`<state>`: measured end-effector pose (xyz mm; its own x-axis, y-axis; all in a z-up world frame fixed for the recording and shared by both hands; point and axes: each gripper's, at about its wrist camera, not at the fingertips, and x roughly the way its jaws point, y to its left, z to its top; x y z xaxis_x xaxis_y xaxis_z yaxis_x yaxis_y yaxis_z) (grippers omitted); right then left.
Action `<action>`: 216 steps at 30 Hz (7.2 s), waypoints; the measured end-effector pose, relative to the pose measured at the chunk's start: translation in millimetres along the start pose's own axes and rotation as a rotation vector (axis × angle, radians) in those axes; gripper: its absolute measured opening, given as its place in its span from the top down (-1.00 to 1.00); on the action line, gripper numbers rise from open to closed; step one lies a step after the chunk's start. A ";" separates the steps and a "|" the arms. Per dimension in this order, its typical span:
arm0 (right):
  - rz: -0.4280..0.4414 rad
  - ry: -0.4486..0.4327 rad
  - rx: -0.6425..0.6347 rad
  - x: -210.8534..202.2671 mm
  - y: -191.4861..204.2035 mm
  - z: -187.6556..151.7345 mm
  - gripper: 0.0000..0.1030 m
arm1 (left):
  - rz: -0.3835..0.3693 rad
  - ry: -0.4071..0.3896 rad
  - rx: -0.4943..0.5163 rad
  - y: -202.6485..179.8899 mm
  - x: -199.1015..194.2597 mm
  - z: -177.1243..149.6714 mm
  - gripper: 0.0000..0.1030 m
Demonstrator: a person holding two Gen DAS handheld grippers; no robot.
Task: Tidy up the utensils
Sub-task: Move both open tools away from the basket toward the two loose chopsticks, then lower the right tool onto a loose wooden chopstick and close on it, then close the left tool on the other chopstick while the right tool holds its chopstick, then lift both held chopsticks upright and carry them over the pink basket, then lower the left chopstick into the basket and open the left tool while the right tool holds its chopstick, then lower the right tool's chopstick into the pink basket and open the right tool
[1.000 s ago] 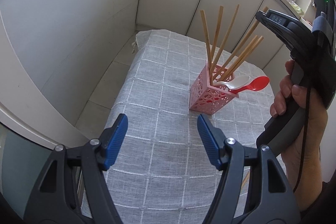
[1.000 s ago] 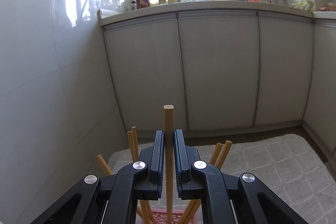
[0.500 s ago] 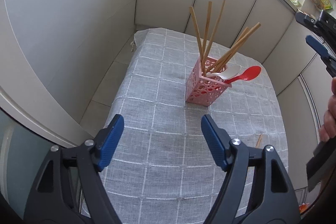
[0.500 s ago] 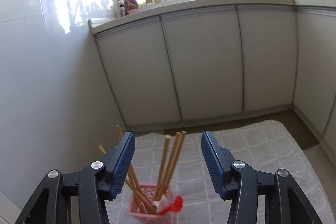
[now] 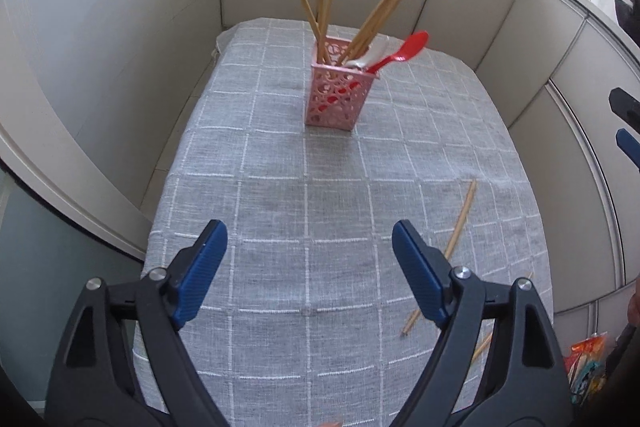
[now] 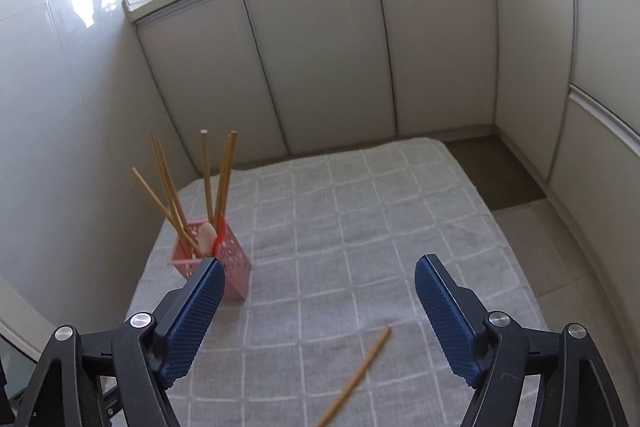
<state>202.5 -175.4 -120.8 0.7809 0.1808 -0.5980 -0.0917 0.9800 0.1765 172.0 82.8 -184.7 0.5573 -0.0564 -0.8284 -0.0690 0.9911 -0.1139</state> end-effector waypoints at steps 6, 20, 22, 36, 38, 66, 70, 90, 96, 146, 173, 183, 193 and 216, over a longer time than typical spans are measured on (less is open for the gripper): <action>-0.050 0.081 0.043 -8.6 -38.3 -34.3 -0.68 | 0.016 0.051 0.089 -22.2 13.3 -11.9 -0.64; -0.204 0.502 0.329 39.6 -137.4 -110.4 -0.68 | -0.020 0.216 0.171 -47.8 42.9 -38.3 -0.64; -0.205 0.569 0.385 48.7 -145.5 -119.9 -0.68 | -0.019 0.234 0.183 -50.6 45.9 -41.7 -0.64; -0.247 0.740 0.389 88.4 -138.1 -152.0 -0.21 | -0.023 0.280 0.176 -48.1 51.4 -46.3 -0.64; -0.260 0.757 0.388 94.6 -136.8 -156.3 -0.16 | -0.022 0.280 0.173 -47.2 51.5 -46.2 -0.64; -0.063 0.604 0.340 66.6 -163.2 -113.7 0.91 | -0.108 0.173 0.377 -114.6 75.1 -23.4 -0.37; -0.051 0.572 0.333 57.2 -173.2 -103.2 0.90 | -0.118 0.188 0.452 -148.3 99.4 -17.8 0.16; -0.030 0.565 0.297 69.2 -174.0 -97.4 0.90 | -0.081 0.220 0.522 -243.7 184.8 24.7 0.63; -0.036 0.568 0.317 69.0 -178.3 -98.4 0.90 | -0.040 0.266 0.500 -243.3 186.4 25.5 0.84; 0.122 0.179 0.003 -4.3 11.3 -22.0 0.90 | -0.108 -0.289 -0.030 -6.3 -67.0 53.5 0.84; 0.268 -0.019 0.037 25.7 55.2 81.7 0.90 | 0.037 -0.754 -0.036 -21.3 -54.6 171.9 0.85; 0.275 -0.004 0.077 37.7 40.1 86.3 0.90 | 0.045 -0.732 -0.020 -17.9 4.6 176.3 0.85; 0.253 0.014 0.062 47.4 42.5 82.7 0.90 | 0.001 -0.567 -0.059 -3.5 34.6 174.9 0.49; 0.241 -0.078 -0.164 82.6 137.7 94.2 0.90 | 0.081 -0.191 -0.165 58.2 -2.0 62.6 -0.47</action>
<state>312.6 -33.4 -72.3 0.7690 0.4088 -0.4914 -0.3735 0.9113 0.1736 218.7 148.1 -155.3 0.6898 0.0615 -0.7214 -0.2449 0.9575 -0.1526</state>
